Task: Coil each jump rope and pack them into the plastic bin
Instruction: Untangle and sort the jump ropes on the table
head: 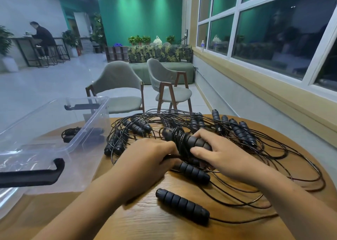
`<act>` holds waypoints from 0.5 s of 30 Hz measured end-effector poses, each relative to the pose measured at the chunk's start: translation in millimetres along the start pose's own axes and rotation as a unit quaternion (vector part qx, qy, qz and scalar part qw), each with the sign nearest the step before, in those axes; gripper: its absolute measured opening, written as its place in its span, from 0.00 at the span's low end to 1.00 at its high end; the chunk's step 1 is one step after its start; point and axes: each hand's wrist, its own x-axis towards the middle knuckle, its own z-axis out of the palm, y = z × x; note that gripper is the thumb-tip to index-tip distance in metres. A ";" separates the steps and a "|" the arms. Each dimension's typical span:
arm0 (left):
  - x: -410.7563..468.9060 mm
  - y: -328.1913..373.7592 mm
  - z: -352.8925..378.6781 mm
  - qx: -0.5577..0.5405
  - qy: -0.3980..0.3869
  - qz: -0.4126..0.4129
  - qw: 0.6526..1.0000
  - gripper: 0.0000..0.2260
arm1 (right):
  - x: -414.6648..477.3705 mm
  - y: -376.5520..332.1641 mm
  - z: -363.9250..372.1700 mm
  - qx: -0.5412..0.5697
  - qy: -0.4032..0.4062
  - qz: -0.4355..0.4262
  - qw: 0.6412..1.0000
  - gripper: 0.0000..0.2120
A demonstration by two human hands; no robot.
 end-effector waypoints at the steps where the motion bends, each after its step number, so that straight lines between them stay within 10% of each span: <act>1: 0.1 -2.0 -1.5 -0.004 0.000 0.014 1.000 0.15 | 0.2 0.6 1.0 -0.025 -0.016 -0.004 1.000 0.03; 15: 0.8 -8.7 -21.7 -0.180 -0.014 0.062 0.982 0.13 | -14.9 -12.2 -15.6 0.127 -0.313 0.004 0.941 0.07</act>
